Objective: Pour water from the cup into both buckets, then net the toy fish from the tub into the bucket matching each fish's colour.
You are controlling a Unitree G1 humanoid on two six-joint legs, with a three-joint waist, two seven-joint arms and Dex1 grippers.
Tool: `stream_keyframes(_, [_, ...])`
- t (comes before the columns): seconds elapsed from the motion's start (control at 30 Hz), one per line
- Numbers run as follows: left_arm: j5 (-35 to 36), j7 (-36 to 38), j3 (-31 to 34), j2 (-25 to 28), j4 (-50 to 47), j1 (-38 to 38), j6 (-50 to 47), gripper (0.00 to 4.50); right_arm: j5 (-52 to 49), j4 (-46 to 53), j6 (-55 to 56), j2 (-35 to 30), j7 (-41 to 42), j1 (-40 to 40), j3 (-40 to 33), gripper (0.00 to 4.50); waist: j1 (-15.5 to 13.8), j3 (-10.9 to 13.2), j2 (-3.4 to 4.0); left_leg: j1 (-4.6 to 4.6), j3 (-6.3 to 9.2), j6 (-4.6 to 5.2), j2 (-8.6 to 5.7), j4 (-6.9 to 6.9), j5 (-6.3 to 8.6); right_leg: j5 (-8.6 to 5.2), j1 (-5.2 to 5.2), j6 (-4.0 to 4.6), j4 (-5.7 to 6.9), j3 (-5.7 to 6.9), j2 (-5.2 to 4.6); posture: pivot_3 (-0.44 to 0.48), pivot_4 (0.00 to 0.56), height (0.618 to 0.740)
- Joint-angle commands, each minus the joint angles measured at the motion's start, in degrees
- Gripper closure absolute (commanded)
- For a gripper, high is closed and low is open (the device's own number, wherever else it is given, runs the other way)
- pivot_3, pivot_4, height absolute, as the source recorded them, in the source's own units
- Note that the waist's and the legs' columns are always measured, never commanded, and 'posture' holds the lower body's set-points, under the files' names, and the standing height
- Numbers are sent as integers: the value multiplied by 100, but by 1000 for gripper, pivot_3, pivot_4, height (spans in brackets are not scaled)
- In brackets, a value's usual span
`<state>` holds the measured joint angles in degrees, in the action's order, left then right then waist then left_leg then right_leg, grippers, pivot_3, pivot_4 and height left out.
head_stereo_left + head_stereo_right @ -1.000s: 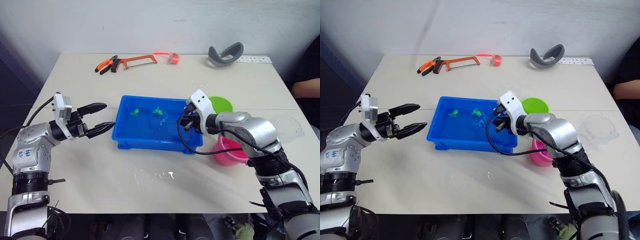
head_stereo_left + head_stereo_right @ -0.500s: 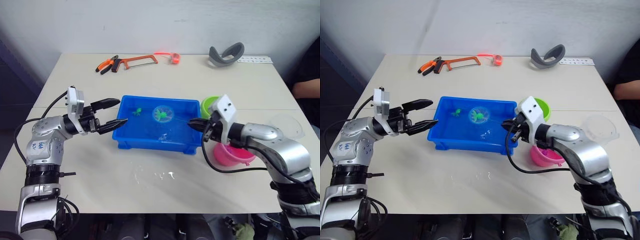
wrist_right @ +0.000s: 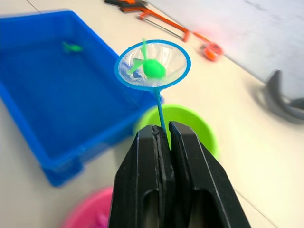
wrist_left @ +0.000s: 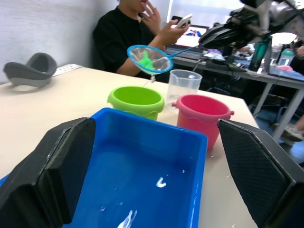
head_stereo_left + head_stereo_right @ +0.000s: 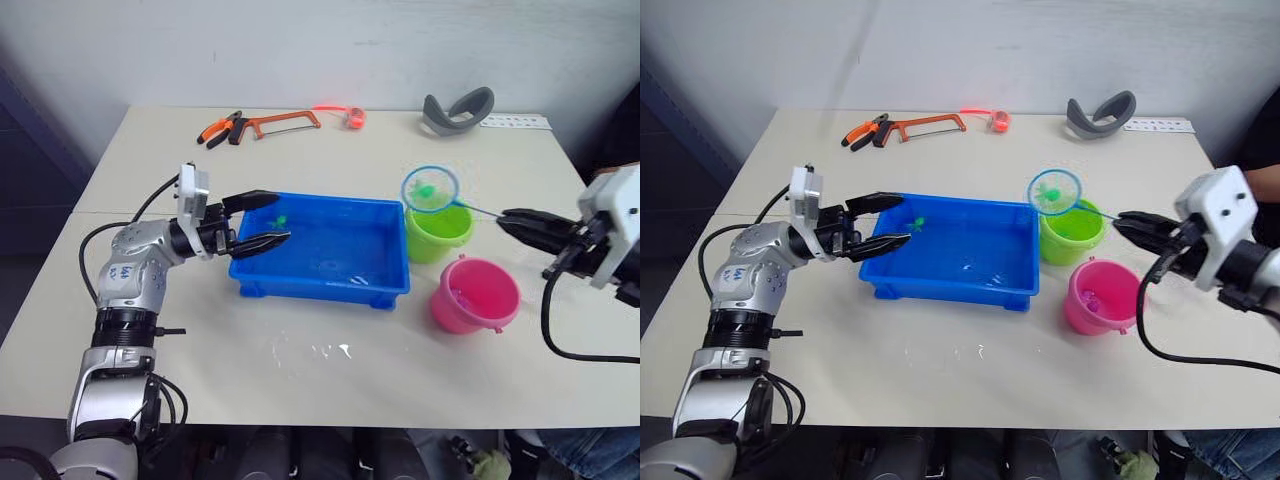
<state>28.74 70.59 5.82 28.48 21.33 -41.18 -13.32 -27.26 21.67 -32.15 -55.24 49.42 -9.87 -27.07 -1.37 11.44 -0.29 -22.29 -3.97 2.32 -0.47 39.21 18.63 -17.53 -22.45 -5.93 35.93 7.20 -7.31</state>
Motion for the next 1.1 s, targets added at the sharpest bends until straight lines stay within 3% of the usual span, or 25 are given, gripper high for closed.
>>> stream_keyframes(0.03, [-123,-206,-116,-116,-75,-231,-74,46,999,-578,1438,-207,3,20,263,4500,8,0,0,1,-4,2,-2,0,-1,0,0,-1,0,-2,-1,0,150,740])
stream_keyframes(0.3, [-107,-786,-369,-574,-695,-107,-597,46,3071,-1697,4294,-325,-867,-134,1161,4500,8,0,0,1,-3,1,-1,0,-3,0,-1,-1,0,-2,-3,0,150,740])
stream_keyframes(0.47, [-90,-889,-375,-641,-721,-55,-607,46,5139,-2422,6303,-979,-2181,-51,1616,4500,12,1,2,2,-4,0,-2,0,-3,0,-1,-2,1,-6,-7,0,150,740])
stream_keyframes(0.57, [-69,-871,-392,-665,-681,-72,-601,46,5921,-2738,6928,-1144,-3153,-152,1636,4500,13,1,2,2,0,-2,-1,0,-4,0,0,-2,0,-10,-7,0,150,740])
stream_keyframes(0.73, [-92,-769,-424,-744,-524,-157,-507,46,7050,-2895,7357,-1409,-4348,-100,1574,4500,10,1,4,1,0,-4,0,0,-6,0,0,-1,0,-21,-3,0,150,740])
stream_keyframes(0.9, [-101,-679,-428,-834,-405,-204,-399,46,7615,-3105,7340,-1693,-5038,-10,1602,4500,8,1,4,1,0,-5,0,0,-6,0,2,-1,-3,-46,0,0,150,740])
stream_keyframes(1.1, [-112,-579,-428,-902,-256,-263,-272,46,7524,-3366,7415,-1672,-5466,-31,1697,4500,15,1,4,1,-1,-6,2,0,-6,0,1,-1,-3,-52,5,0,150,740])
